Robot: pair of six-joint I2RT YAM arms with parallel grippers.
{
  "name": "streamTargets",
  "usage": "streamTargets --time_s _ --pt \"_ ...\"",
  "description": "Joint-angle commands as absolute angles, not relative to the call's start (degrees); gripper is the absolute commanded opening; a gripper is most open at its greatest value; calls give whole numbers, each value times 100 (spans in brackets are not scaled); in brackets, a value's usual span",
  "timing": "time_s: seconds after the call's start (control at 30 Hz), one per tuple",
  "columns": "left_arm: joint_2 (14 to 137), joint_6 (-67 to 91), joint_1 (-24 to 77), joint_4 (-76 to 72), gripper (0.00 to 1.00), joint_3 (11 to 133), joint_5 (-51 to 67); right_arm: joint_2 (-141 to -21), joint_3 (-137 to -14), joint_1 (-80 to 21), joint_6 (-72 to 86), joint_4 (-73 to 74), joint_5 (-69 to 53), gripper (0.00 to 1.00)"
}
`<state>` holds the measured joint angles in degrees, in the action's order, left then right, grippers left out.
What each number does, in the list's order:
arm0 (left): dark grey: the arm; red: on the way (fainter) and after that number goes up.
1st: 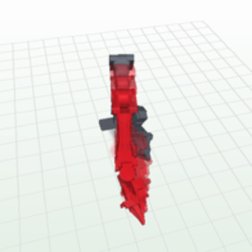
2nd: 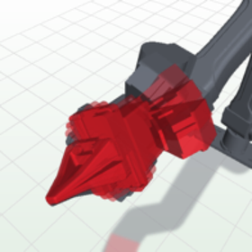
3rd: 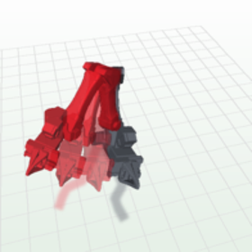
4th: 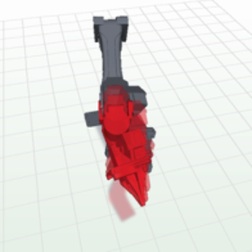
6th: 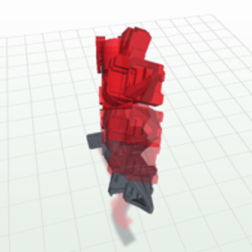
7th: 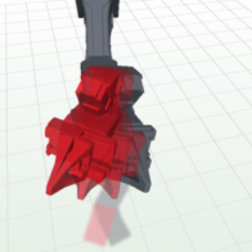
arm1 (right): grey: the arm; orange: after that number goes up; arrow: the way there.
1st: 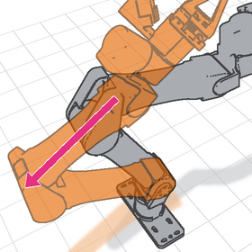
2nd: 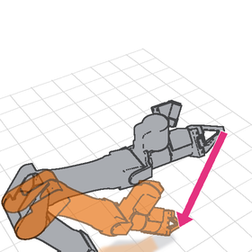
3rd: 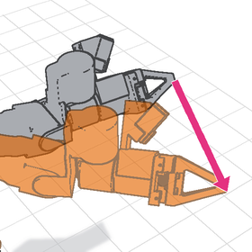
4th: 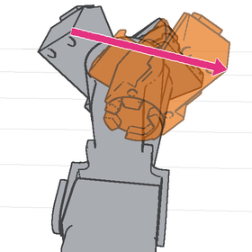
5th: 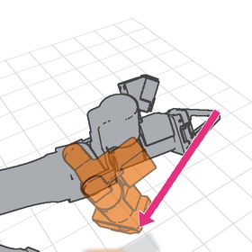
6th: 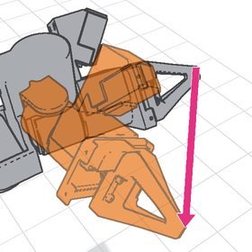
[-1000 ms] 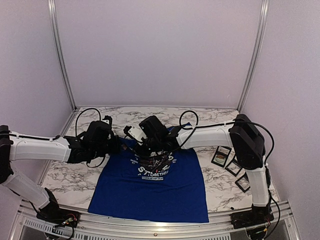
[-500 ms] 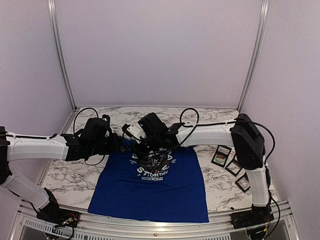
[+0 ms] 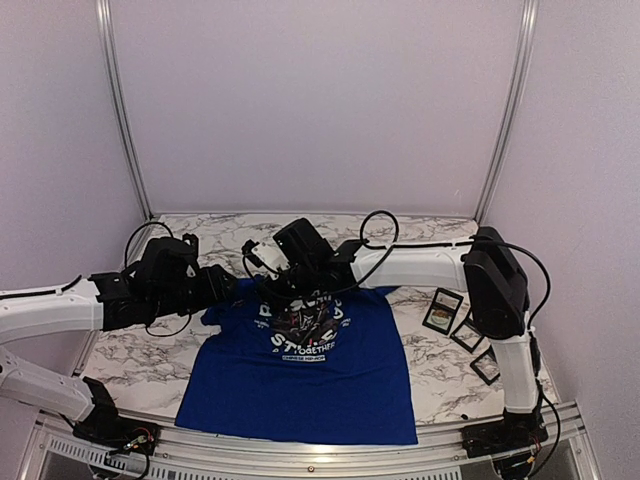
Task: Remove the brooch from the garment
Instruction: Pass from the left arm to the right, then pick up the brooch from the crumpled clothing.
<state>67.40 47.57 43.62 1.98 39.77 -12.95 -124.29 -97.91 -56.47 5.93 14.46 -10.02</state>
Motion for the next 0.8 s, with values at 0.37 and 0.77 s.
streamTargets --time_s 0.37,0.77 --pt "6594 4618 4398 1025 60 4457 -1017 -12587 -10081 -5372 1170 1660 -1000 0" --pt "8022 5166 4659 -724 39 4662 -125 -12314 -9746 -5197 1502 1471 -1123 0"
